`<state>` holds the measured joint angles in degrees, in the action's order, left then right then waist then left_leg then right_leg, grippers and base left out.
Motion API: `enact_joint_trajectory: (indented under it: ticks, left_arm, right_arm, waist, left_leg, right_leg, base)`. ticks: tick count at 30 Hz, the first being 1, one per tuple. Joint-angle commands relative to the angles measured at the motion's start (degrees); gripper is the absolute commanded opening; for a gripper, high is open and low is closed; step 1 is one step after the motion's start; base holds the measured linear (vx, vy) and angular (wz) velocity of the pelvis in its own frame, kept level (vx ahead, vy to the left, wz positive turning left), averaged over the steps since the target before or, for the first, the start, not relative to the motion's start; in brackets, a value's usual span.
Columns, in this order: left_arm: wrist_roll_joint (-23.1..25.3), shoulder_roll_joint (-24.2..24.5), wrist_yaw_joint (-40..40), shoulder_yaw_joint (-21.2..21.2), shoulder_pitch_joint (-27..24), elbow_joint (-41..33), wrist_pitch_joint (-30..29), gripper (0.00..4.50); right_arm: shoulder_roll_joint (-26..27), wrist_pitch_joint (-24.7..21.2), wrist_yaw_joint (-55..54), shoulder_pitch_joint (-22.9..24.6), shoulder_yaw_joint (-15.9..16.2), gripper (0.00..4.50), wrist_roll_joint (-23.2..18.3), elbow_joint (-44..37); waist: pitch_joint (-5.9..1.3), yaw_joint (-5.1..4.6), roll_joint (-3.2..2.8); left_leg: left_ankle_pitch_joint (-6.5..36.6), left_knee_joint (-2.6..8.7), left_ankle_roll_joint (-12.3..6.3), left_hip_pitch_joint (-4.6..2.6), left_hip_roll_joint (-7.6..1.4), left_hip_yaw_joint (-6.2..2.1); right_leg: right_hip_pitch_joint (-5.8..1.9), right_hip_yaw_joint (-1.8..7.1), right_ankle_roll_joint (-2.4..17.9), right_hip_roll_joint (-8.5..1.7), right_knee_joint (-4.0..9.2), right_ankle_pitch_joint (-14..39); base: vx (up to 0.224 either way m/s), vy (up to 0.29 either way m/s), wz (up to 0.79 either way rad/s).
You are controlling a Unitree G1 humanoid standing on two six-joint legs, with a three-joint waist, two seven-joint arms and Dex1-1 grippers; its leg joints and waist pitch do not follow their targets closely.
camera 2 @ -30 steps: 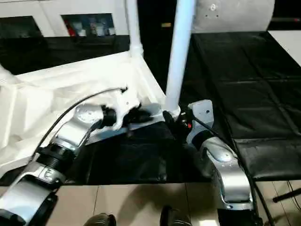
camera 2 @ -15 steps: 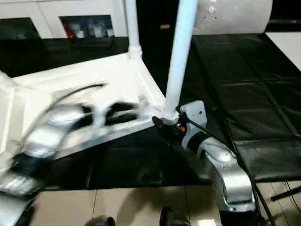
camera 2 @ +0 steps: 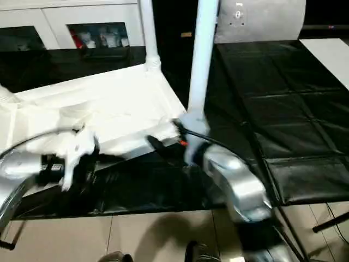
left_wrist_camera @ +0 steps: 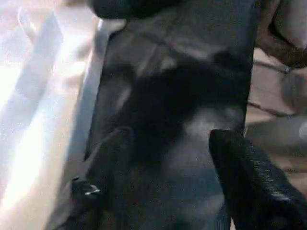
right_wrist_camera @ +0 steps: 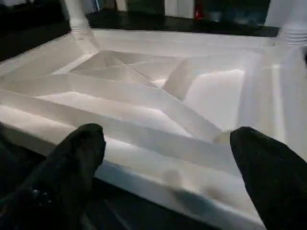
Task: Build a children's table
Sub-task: Rotate table base
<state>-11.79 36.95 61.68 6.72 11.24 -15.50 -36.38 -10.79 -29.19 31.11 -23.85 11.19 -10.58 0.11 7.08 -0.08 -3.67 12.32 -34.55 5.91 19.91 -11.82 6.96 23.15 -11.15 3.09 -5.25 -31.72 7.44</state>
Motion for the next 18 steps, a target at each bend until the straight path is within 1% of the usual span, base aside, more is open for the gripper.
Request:
enact_joint_trajectory:
  ticks: [1,2,3,4,5,6,7,8,9,10,11,12,13,14,15,17,18]
  left_arm:
    - [3.04,1.56,-2.65,0.37,-0.68,-0.57,-1.9,2.79]
    - [3.81,1.76,-3.38,0.39,-0.88,-0.32,-2.25,2.79]
    - [4.5,2.24,-3.93,0.65,-1.18,-0.24,-2.52,2.79]
    - [4.65,2.39,-4.05,0.72,-1.27,-0.23,-2.61,2.79]
    - [4.58,2.9,-4.39,1.02,-1.58,-0.68,-3.51,2.79]
    - [4.69,3.36,-4.66,1.33,-1.91,-1.07,-4.1,2.79]
    - [4.78,3.66,-4.87,1.55,-2.18,-1.37,-4.47,2.79]
    - [5.02,3.77,-5.76,1.65,-2.97,-1.83,-4.57,2.79]
    - [5.07,3.7,-6.09,1.61,-3.19,-1.92,-4.51,2.79]
    - [4.97,3.39,-6.81,1.37,-3.47,-2.03,-4.55,2.79]
    - [5.12,2.79,-8.17,1.09,-3.58,-1.94,-4.9,2.79]
    - [5.3,2.61,-8.53,1.05,-3.59,-1.92,-5.06,2.79]
    - [5.3,2.61,-8.53,1.05,-3.59,-1.92,-5.06,2.79]
    - [5.75,2.45,-8.98,1.22,-3.6,-1.85,-5.26,2.79]
    - [5.8,2.42,-9.1,1.23,-3.68,-1.91,-5.38,2.79]
    - [5.75,2.48,-9.39,1.14,-4.1,-2.17,-5.67,2.79]
    - [5.62,2.65,-9.56,1.24,-4.32,-2.37,-5.77,2.79]
  right_arm:
    - [0.74,2.43,-0.29,-2.73,0.86,4.5,1.76,5.07]
    - [1.13,3.15,-0.47,-3.72,0.95,4.5,2.14,6.91]
    - [1.66,4.53,-0.93,-4.92,0.9,4.5,2.75,9.31]
    - [1.83,4.97,-1.09,-5.26,0.88,4.5,2.94,10.03]
    - [2.59,5.79,-2.17,-6.35,0.17,4.5,2.87,12.44]
    - [3.23,6.87,-3.61,-7.44,-0.42,4.5,3.17,14.86]
    - [3.68,7.8,-4.87,-8.27,-0.85,4.5,3.52,16.72]
    - [4.84,8.82,-6.71,-9.76,-2.24,4.5,3.47,20.18]
    - [5.17,8.92,-7.11,-10.09,-2.66,4.5,3.32,20.95]
    - [5.39,9.66,-7.73,-10.53,-2.86,4.5,3.54,21.91]
    - [5.67,10.63,-8.01,-10.87,-3.23,4.5,3.41,22.77]
    - [5.86,11.09,-8.0,-11.05,-3.49,4.5,3.35,23.31]
    - [5.86,11.09,-8.0,-11.05,-3.49,4.5,3.35,23.31]
    - [5.89,11.84,-8.69,-11.15,-4.46,4.5,3.21,24.24]
    - [5.81,12.24,-9.18,-11.21,-4.96,4.5,3.22,24.86]
    - [5.38,13.08,-10.07,-11.27,-5.56,4.5,3.53,25.97]
    - [5.28,13.74,-10.33,-11.51,-5.86,4.5,3.58,26.99]
  waist:
    - [-3.81,-0.39,-0.69]
    - [-3.9,-0.42,-0.69]
    - [-3.96,-0.4,-0.72]
    - [-4.17,-0.2,-0.72]
    - [-4.35,-0.07,-0.73]
    - [-4.53,0.03,-0.79]
    - [-4.68,0.05,-0.69]
    - [-5.13,0.11,-1.11]
    - [-5.14,0.14,-1.04]
    - [-5.46,0.39,-1.38]
    - [-5.38,0.47,-1.12]
    - [-5.39,0.67,-1.13]
    - [-5.39,0.67,-1.13]
    - [-5.41,0.86,-0.83]
    - [-5.29,0.93,-0.91]
    - [-5.08,1.05,-0.79]
    - [-5.07,1.11,-0.85]
  left_leg:
    - [15.8,4.3,-3.44,0.01,-0.56,-0.03]
    - [14.92,4.26,-3.46,0.05,-0.56,-0.02]
    - [14.26,4.21,-3.57,0.17,-0.53,0.02]
    - [12.78,4.11,-3.66,0.11,-0.6,0.11]
    - [11.02,4.05,-3.9,0.37,-0.66,0.15]
    - [9.98,4.02,-3.95,0.32,-0.76,0.13]
    - [8.96,4.02,-4.08,0.48,-0.84,0.11]
    - [5.89,3.81,-4.25,0.63,-0.93,0.07]
    - [4.94,3.8,-4.31,0.68,-1.0,0.09]
    - [2.94,3.55,-4.62,0.78,-0.95,0.08]
    - [2.56,3.52,-5.01,0.73,-0.87,0.28]
    - [3.11,3.53,-5.18,0.69,-0.86,0.35]
    - [3.11,3.53,-5.18,0.69,-0.86,0.35]
    - [3.98,3.56,-5.15,0.73,-0.88,0.46]
    - [4.65,3.6,-5.01,0.71,-0.86,0.45]
    - [7.15,3.7,-4.21,0.49,-0.87,0.57]
    - [8.1,3.73,-3.9,0.36,-0.89,0.58]
  right_leg:
    - [-3.58,3.13,0.14,-3.12,5.14,29.87]
    - [-3.55,3.27,1.09,-3.13,4.79,28.35]
    - [-3.72,3.34,1.4,-3.16,4.73,27.71]
    - [-3.63,3.58,2.37,-3.26,4.39,25.91]
    - [-3.87,3.78,3.14,-3.3,4.04,23.95]
    - [-3.8,3.92,3.85,-3.33,3.68,22.48]
    - [-3.87,4.02,4.61,-3.4,3.41,21.04]
    - [-3.99,4.28,6.88,-3.38,2.43,16.44]
    - [-4.02,4.37,7.52,-3.31,2.27,14.85]
    - [-4.15,4.5,8.82,-3.29,1.61,11.41]
    - [-4.06,4.49,9.35,-3.17,1.61,10.47]
    - [-4.18,4.47,9.41,-3.18,1.6,11.04]
    - [-4.18,4.47,9.41,-3.18,1.6,11.04]
    - [-4.32,4.46,9.03,-3.3,1.78,12.8]
    - [-4.28,4.43,8.79,-3.32,1.91,13.93]
    - [-4.09,4.45,7.8,-3.32,2.32,17.89]
    - [-4.04,4.46,7.57,-3.36,2.44,19.14]
  base:
    - [0.0,0.0,0.0]
    - [0.0,0.0,0.0]
    - [0.0,0.0,0.0]
    - [0.0,0.0,0.0]
    - [0.0,0.0,0.0]
    - [0.0,0.0,0.0]
    - [0.0,0.0,0.0]
    - [0.0,0.0,0.0]
    - [0.0,0.0,0.0]
    - [0.0,0.0,0.0]
    - [0.0,0.0,0.0]
    - [0.0,0.0,0.0]
    - [0.0,0.0,0.0]
    - [0.0,0.0,0.0]
    - [0.0,0.0,0.0]
    - [0.0,0.0,0.0]
    - [0.0,0.0,0.0]
